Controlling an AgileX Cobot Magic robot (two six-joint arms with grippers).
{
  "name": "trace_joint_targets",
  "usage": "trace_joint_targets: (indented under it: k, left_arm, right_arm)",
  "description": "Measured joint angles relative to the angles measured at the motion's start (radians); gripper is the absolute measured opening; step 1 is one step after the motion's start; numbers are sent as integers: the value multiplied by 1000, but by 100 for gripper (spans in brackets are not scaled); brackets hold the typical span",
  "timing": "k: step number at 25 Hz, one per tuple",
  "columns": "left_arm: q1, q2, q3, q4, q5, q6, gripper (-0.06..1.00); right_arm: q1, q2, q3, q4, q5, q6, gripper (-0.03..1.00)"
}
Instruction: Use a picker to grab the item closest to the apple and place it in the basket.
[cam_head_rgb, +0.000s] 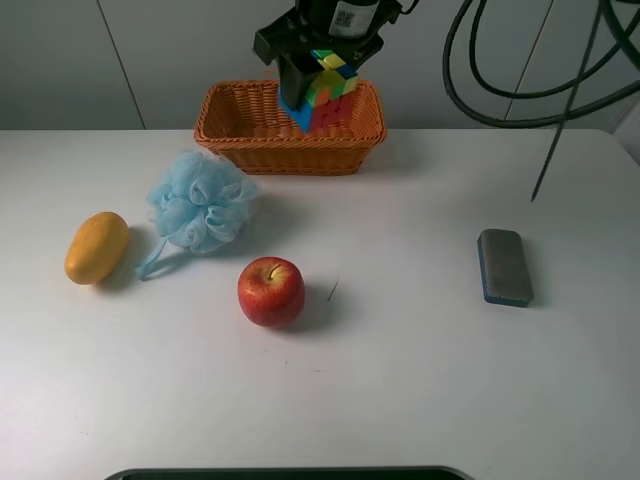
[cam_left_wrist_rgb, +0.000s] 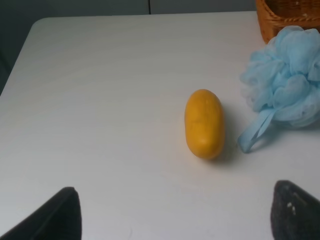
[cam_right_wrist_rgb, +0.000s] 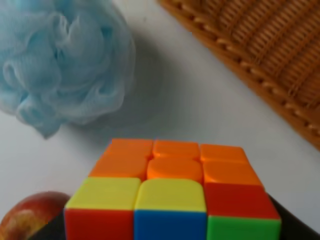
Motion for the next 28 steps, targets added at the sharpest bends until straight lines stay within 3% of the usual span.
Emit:
trace_joint_targets:
  k: [7, 11, 19, 28]
  left_arm:
    - [0, 0, 0, 0, 0, 0, 73]
    - [0, 0, 0, 0, 0, 0, 73]
    - [0, 0, 0, 0, 0, 0, 73]
    - [0, 0, 0, 0, 0, 0, 73]
  right_arm:
    - [-95, 209, -289, -4, -4, -1, 44]
    - [-128, 308, -388, -2, -79, -9, 44]
    - [-165, 452, -407, 3, -319, -25, 44]
    - [-172, 534, -407, 25, -404, -32, 44]
